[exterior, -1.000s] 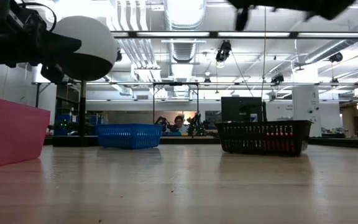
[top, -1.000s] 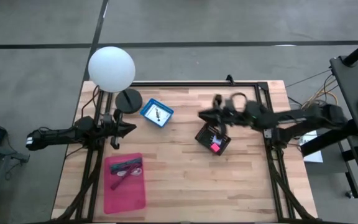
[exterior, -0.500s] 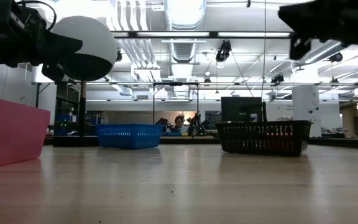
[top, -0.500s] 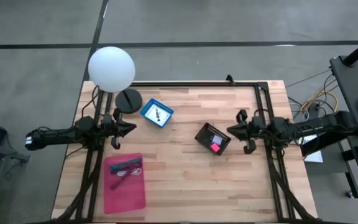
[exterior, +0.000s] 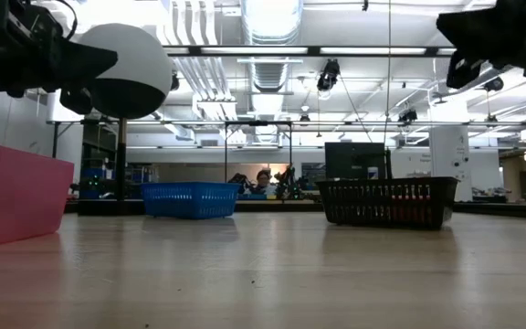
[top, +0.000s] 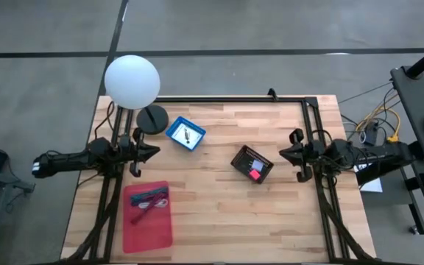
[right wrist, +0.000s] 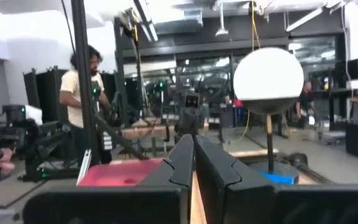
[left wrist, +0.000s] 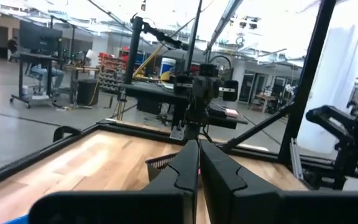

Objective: Pick and place items into bin
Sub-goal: Return to Home Position

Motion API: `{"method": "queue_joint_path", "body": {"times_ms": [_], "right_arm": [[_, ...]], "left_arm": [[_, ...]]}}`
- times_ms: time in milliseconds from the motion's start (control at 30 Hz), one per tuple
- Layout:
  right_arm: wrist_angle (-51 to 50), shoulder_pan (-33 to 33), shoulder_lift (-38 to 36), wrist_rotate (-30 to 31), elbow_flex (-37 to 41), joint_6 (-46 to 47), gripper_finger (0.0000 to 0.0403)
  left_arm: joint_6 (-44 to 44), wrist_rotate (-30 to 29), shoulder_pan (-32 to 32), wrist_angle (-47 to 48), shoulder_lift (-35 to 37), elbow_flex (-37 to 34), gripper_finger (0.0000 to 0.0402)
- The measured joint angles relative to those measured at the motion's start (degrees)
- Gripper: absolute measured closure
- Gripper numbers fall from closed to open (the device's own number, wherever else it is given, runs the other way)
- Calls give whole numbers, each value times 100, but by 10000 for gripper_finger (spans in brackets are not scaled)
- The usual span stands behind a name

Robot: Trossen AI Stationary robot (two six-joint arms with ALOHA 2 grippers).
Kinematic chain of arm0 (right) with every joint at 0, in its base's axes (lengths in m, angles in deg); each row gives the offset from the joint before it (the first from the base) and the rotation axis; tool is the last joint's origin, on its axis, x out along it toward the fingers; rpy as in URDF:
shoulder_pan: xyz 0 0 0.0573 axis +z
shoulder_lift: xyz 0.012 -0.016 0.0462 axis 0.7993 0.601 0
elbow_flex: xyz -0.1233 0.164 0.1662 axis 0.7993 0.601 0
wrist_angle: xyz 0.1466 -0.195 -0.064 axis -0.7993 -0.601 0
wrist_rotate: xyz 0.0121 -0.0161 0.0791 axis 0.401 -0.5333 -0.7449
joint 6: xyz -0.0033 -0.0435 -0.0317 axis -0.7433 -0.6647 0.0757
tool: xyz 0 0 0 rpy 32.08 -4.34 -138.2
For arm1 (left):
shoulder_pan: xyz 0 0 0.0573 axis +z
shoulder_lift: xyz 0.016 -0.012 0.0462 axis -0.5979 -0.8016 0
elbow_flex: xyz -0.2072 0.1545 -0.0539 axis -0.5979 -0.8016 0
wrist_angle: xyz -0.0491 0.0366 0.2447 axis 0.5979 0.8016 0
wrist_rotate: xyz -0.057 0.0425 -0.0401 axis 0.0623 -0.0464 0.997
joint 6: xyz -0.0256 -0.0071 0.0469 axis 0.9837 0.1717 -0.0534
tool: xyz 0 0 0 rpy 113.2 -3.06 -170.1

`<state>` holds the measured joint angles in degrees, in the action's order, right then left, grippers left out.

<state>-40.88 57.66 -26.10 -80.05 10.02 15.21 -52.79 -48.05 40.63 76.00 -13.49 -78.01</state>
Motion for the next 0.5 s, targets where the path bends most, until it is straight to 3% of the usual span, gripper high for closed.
{"method": "queue_joint_path", "body": {"times_ms": [200, 500], "right_arm": [[-1184, 0, -604, 3, 2, 506, 394], [-2191, 2, -1187, -29, -4, 977, 394]], "left_arm": [[-105, 4, -27, 210, -68, -4, 402], [-67, 123, -29, 480, -59, -6, 401]]}}
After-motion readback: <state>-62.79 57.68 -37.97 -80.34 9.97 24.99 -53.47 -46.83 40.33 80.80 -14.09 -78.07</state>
